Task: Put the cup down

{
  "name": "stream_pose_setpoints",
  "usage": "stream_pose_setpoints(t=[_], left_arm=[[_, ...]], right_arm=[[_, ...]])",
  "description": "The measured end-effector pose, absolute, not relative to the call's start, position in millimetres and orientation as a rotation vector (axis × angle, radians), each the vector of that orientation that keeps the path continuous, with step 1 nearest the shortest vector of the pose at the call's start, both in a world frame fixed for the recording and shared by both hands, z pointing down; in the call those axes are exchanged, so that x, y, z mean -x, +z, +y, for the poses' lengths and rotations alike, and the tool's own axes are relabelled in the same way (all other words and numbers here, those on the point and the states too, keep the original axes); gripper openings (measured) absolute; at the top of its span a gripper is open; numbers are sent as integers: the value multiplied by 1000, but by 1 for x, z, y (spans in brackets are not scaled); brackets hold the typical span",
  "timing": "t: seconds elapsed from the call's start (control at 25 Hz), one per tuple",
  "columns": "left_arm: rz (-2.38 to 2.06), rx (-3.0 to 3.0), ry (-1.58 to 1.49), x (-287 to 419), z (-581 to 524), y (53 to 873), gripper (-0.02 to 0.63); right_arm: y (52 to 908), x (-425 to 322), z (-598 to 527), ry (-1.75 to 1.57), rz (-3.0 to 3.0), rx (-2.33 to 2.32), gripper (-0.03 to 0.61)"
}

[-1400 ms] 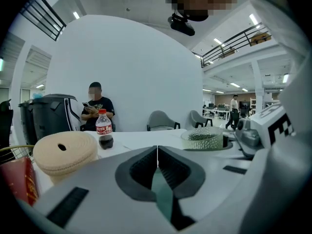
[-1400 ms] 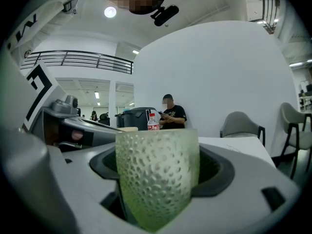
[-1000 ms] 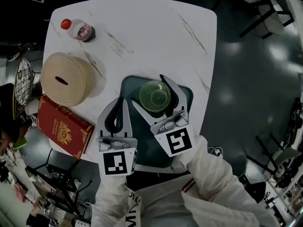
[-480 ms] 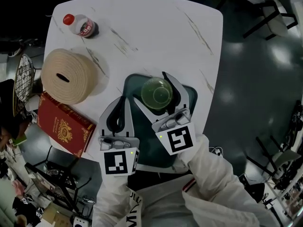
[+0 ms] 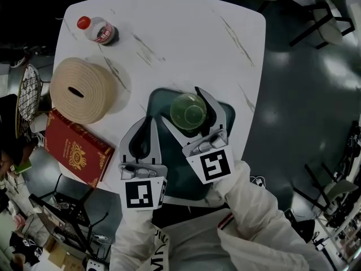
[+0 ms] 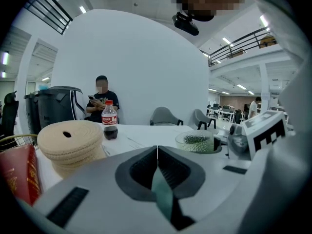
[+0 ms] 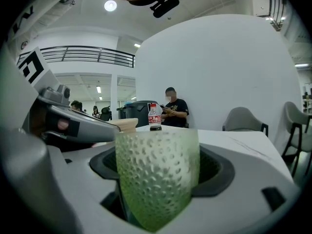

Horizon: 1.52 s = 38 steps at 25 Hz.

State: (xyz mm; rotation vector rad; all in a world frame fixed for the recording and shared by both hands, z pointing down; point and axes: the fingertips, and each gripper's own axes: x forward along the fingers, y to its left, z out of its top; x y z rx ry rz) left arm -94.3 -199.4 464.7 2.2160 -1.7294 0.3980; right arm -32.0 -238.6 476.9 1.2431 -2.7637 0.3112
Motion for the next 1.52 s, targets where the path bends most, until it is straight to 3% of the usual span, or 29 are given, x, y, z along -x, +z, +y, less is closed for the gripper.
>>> stream_pose_setpoints(t=[1.52], left_arm=[[-1689, -2222, 411, 84, -188, 475, 12]], right_arm=[[494, 19, -221, 385, -2651, -1162, 396]])
